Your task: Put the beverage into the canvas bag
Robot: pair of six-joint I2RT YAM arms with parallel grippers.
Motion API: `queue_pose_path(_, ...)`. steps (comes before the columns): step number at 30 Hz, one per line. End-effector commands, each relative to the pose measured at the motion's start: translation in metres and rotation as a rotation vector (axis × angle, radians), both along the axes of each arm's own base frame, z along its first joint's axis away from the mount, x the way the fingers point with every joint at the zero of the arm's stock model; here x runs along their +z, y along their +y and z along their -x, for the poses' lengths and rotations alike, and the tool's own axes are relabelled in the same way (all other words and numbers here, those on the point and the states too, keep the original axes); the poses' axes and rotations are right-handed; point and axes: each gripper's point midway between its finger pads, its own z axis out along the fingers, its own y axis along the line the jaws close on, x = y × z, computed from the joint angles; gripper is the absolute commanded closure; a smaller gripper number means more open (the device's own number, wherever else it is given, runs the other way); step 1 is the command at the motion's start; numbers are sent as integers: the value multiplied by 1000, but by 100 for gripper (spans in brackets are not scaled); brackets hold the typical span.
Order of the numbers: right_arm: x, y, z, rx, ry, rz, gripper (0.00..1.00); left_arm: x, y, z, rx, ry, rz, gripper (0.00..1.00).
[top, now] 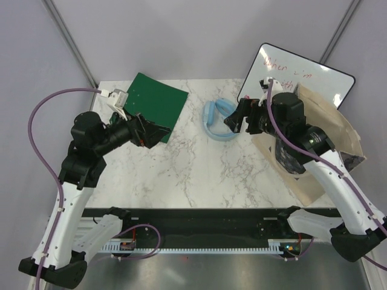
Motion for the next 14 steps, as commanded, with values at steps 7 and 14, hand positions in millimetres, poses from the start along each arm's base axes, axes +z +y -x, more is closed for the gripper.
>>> queue_pose_path(7, 30, -30, -7, -171, -129, -24, 2, -26, 4, 3, -5, 17, -66, 0)
queue_pose_path(14, 31, -27, -4, -150, -127, -29, 2, -23, 5, -2, 4, -7, -84, 0)
